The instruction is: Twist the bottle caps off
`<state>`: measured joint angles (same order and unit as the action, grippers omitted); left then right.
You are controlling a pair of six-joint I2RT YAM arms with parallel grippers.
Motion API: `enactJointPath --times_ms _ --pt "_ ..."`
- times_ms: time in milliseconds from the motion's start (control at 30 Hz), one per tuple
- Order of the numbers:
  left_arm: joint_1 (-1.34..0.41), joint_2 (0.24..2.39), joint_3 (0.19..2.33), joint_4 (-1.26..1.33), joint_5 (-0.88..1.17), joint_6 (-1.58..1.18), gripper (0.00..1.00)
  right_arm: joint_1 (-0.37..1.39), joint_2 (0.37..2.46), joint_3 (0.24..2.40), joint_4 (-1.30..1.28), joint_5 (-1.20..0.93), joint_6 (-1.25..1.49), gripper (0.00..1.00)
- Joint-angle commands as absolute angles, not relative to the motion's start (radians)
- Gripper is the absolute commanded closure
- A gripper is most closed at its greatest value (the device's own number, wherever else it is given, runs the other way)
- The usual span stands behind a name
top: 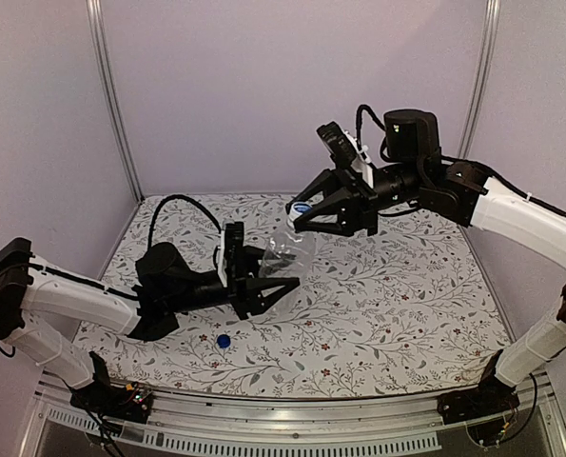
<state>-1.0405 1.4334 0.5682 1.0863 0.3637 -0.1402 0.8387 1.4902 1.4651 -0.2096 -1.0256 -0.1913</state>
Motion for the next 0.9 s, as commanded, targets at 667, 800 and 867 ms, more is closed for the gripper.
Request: enactJointPath --times_ms 667,800,867 --pt "-1.042 1.446 0.608 1.004 0.067 -0.132 0.54 0.818 1.377 1.406 -0.063 -0.544 0.187 0.1" --pt "-1.045 1.451 0.614 0.997 0.039 -0.133 0.54 0.859 1.403 1.452 -0.115 -0.387 0.227 0.11" --pt "-1.048 1.453 0.617 0.992 0.02 -0.132 0.54 0.881 1.421 1.477 -0.145 -0.328 0.224 0.11"
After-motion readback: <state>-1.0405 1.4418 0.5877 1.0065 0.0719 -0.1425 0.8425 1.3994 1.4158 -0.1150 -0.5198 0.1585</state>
